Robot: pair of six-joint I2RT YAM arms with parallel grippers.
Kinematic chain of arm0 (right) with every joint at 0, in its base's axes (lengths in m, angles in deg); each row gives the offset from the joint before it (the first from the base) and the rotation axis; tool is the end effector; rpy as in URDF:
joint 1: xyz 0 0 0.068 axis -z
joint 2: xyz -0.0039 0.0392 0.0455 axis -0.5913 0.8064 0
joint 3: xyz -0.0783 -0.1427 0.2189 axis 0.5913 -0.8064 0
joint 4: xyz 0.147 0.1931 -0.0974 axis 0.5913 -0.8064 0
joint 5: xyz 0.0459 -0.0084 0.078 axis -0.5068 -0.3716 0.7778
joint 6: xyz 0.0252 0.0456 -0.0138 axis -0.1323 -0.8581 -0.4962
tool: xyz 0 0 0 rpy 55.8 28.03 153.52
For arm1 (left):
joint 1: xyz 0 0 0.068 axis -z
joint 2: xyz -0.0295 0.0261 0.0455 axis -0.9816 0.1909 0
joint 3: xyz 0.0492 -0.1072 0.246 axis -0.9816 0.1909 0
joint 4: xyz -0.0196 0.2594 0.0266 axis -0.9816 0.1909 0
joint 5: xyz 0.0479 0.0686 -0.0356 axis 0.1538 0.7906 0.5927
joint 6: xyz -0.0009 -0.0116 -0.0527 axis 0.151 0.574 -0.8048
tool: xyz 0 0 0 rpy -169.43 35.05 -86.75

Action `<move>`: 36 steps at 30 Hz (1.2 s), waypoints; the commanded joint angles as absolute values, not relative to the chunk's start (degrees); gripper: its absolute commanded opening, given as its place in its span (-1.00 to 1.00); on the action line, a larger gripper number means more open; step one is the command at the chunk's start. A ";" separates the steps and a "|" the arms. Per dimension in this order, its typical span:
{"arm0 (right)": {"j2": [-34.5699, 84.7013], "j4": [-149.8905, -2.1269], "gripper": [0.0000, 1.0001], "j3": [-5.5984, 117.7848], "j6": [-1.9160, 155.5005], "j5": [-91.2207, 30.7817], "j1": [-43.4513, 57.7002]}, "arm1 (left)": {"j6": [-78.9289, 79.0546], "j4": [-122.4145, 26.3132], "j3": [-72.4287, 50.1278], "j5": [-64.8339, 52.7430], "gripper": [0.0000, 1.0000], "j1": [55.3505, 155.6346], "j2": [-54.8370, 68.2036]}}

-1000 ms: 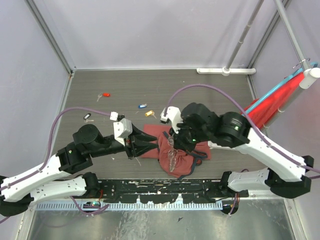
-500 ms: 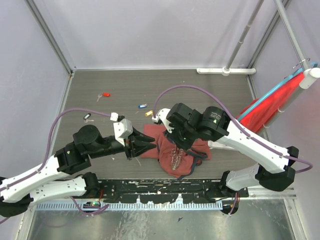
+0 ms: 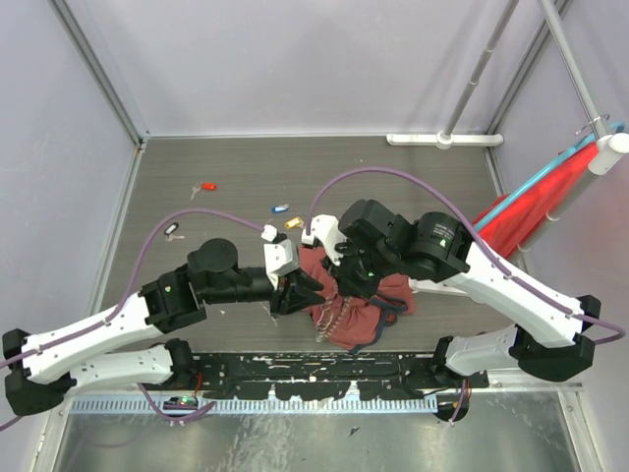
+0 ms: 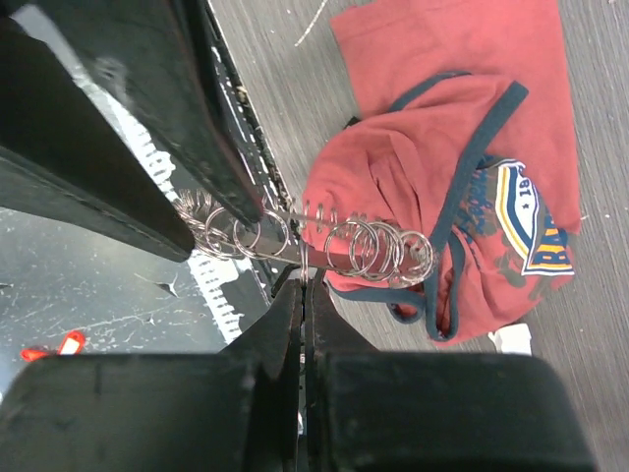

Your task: Put the keys on the keyring

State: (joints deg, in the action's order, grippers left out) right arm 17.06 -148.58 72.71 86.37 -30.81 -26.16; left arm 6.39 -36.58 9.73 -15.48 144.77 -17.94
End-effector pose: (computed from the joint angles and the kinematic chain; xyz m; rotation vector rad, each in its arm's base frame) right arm 0.0976 0.1964 0.4149 -1.4441 2.1625 0.5591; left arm 0.0740 -0.1906 0.3635 1.1463 1.4747 -1.1555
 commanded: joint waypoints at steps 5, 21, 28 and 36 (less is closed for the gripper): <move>13.66 -143.73 -0.99 73.51 87.59 -26.18 -26.32 | 9.24 -36.82 5.57 -18.00 -0.29 144.90 -16.15; 13.18 -142.91 -0.99 73.17 88.02 -24.66 -26.33 | 10.49 -35.87 3.65 -18.72 -0.35 144.91 -12.81; 13.23 -142.87 -0.99 72.93 88.19 -23.31 -26.33 | 10.84 -35.69 3.36 -18.01 -0.35 144.93 -12.51; 13.25 -143.03 -0.99 72.49 88.50 -22.12 -26.33 | 11.02 -35.69 3.45 -15.93 -0.34 144.89 -13.51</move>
State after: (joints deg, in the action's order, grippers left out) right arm 14.83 -146.13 72.27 86.81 -24.80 -26.14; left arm 11.00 -35.66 5.27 -17.58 144.79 -12.93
